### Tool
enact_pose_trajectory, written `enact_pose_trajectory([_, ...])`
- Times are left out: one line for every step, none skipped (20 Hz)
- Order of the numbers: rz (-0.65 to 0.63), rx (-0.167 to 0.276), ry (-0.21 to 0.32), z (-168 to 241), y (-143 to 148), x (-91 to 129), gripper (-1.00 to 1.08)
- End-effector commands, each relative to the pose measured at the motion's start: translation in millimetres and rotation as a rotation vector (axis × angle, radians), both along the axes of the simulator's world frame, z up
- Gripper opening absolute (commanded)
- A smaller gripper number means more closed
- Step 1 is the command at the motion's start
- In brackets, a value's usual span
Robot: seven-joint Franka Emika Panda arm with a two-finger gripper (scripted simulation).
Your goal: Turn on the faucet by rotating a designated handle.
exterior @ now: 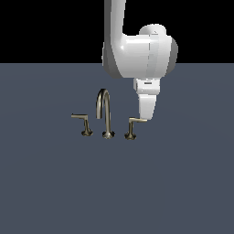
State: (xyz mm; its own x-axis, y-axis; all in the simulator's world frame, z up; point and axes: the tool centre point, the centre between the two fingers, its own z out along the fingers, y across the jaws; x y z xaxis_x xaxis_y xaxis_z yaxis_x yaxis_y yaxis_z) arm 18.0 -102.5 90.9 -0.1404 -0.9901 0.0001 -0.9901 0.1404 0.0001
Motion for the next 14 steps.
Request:
enact_pose_trajectory([0.0, 0.0, 0.0, 0.0, -3.1, -8.3, -1.0])
enact_pose_trajectory([0.0, 0.0, 0.0, 0.0, -4.3, -11.6, -1.0])
enact_pose_trajectory([0.0, 0.0, 0.0, 0.0, -5.5, -14.9, -1.0])
enact_pose_trajectory([0.0, 0.0, 0.0, 0.0, -6.7, -18.2, -1.0])
enact_pose_trajectory([0.0, 0.0, 0.0, 0.0, -8.0, -21.6, -1.0])
enact_pose_trajectory([0.0, 0.0, 0.0, 0.0, -8.0, -21.6, -1.0])
enact_pose_trajectory([0.008, 0.001, -0.011, 0.1, -2.2, -12.6, -1.0])
enact_pose_trajectory([0.007, 0.001, -0.01, 0.0, -1.4, -15.9, -1.0])
enact_pose_trajectory([0.007, 0.001, -0.01, 0.1, -0.6, -19.3, -1.0])
enact_pose_trajectory([0.006, 0.001, -0.009, 0.0, 0.2, -22.6, -1.0])
enact_pose_trajectory([0.006, 0.001, -0.008, 0.1, 1.0, -26.0, -1.0])
enact_pose_trajectory([0.005, 0.001, -0.007, 0.0, 1.8, -29.4, -1.0])
enact_pose_trajectory([0.005, 0.001, -0.007, 0.0, 2.7, -32.8, -1.0])
enact_pose_trajectory([0.004, 0.001, -0.006, 0.0, 3.5, -36.2, -1.0])
